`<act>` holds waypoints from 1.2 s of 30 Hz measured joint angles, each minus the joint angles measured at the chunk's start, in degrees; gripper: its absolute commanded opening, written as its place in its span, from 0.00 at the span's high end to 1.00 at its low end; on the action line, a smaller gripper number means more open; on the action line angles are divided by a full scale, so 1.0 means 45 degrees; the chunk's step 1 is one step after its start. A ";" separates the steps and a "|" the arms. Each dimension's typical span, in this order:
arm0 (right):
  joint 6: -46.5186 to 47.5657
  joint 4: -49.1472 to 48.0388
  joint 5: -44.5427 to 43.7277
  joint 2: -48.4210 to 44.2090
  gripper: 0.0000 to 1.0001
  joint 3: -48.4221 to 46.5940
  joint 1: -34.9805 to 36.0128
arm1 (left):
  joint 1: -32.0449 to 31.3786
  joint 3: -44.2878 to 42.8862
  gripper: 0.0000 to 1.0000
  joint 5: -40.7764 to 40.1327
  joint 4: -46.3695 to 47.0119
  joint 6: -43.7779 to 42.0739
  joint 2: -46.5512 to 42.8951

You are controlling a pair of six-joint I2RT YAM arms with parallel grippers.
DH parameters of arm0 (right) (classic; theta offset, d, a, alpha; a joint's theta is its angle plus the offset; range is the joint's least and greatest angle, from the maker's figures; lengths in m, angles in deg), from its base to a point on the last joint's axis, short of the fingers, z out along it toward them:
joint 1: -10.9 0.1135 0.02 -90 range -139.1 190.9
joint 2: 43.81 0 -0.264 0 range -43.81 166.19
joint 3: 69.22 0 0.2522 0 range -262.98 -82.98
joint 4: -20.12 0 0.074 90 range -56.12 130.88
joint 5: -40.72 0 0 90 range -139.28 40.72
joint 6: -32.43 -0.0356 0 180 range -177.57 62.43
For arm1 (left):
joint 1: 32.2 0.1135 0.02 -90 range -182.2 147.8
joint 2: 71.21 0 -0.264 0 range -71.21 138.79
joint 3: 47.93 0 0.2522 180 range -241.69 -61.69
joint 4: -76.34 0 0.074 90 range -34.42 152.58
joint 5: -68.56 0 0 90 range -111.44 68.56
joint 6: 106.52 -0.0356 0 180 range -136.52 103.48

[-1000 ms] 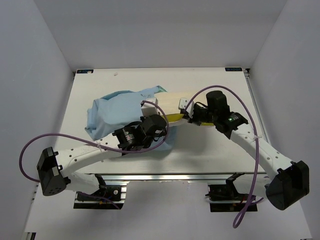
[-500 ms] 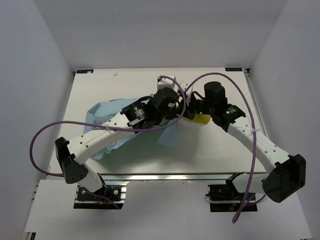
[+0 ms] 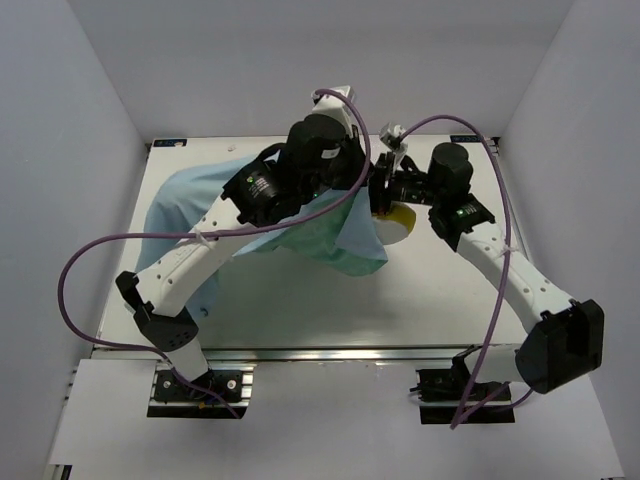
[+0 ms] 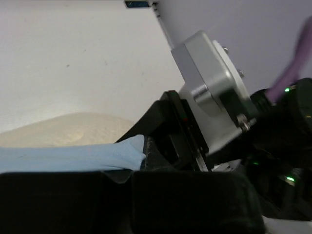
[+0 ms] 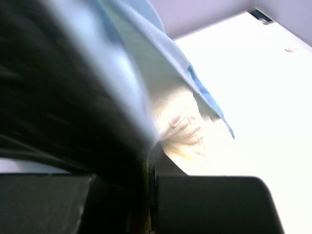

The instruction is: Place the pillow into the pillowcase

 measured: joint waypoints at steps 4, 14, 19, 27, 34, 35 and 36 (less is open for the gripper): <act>-0.3784 -0.3531 0.1433 0.0850 1.00 -0.0049 -0.0782 | 0.0330 -0.0452 1.00 0.1166 0.0685 0.0311 0.0005; -1.2332 -1.1638 0.2419 0.1540 1.00 0.0491 -0.2322 | 0.1112 -0.0233 1.00 0.5498 0.3016 0.1923 0.0534; -1.4814 -1.3051 0.2526 0.1734 1.00 0.1452 -0.3070 | 0.1632 0.2127 1.00 0.6960 0.4847 0.2817 0.0253; -1.5931 -1.3270 0.1569 0.2191 1.00 0.3492 -0.3293 | 0.2001 0.2861 1.00 0.8568 0.5843 0.4051 0.1486; -1.3498 -1.2332 0.0170 0.2220 1.00 0.4333 -0.4099 | 0.2157 0.1909 1.00 0.9049 0.6037 0.4376 0.3094; -1.2944 -1.1944 0.0029 0.2239 1.00 0.4333 -0.4226 | 0.2200 0.1972 1.00 0.9063 0.6193 0.4396 0.3196; -1.2371 -1.1511 -0.0078 0.2268 0.98 0.4323 -0.4357 | 0.2229 0.2113 1.00 0.9068 0.6285 0.4435 0.3279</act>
